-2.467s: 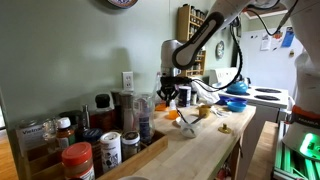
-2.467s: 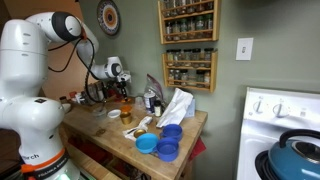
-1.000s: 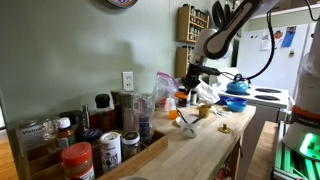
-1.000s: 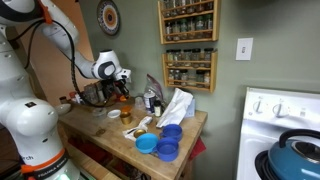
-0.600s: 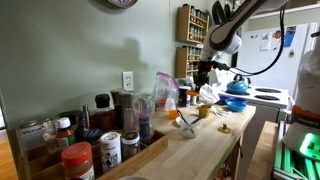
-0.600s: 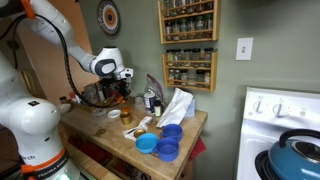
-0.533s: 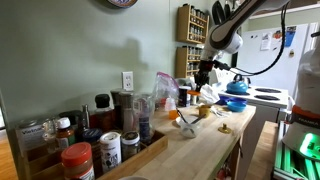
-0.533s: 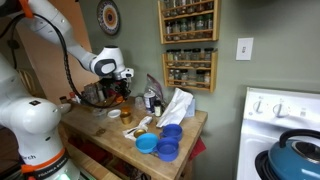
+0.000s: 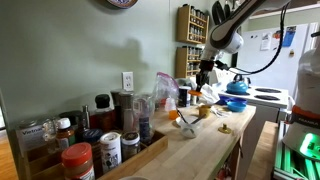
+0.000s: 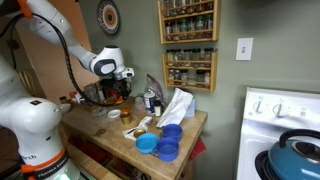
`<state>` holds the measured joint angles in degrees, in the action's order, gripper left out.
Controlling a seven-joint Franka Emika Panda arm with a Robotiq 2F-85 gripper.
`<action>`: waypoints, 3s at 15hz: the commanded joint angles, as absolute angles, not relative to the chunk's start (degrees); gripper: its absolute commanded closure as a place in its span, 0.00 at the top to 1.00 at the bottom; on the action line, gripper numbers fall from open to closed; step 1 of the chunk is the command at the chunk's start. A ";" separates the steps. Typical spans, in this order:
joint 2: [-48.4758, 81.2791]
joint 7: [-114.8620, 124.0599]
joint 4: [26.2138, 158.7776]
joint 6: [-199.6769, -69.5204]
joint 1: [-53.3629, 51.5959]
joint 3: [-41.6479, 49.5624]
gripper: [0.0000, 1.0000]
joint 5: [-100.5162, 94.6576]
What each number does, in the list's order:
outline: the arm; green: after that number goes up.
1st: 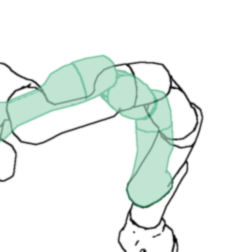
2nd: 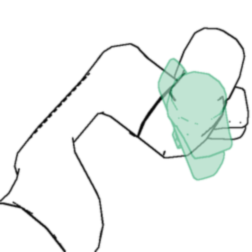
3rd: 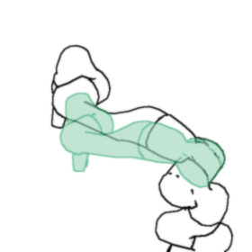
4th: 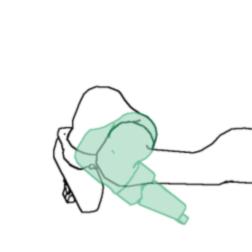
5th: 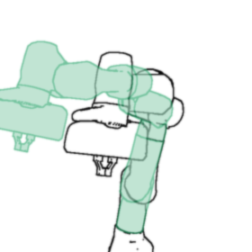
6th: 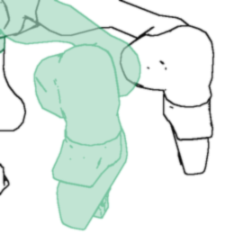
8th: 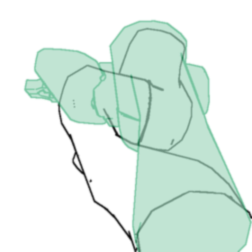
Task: Put the orange lid on the yellow cup
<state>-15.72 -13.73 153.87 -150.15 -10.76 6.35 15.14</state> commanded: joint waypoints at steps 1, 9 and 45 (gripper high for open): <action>-17.11 -29.15 156.40 -148.15 -13.81 12.07 0.02 17.11; -13.45 -39.81 156.46 -144.57 -7.32 11.59 0.07 16.27; -4.23 -45.38 154.87 -155.48 -5.00 7.11 0.02 23.16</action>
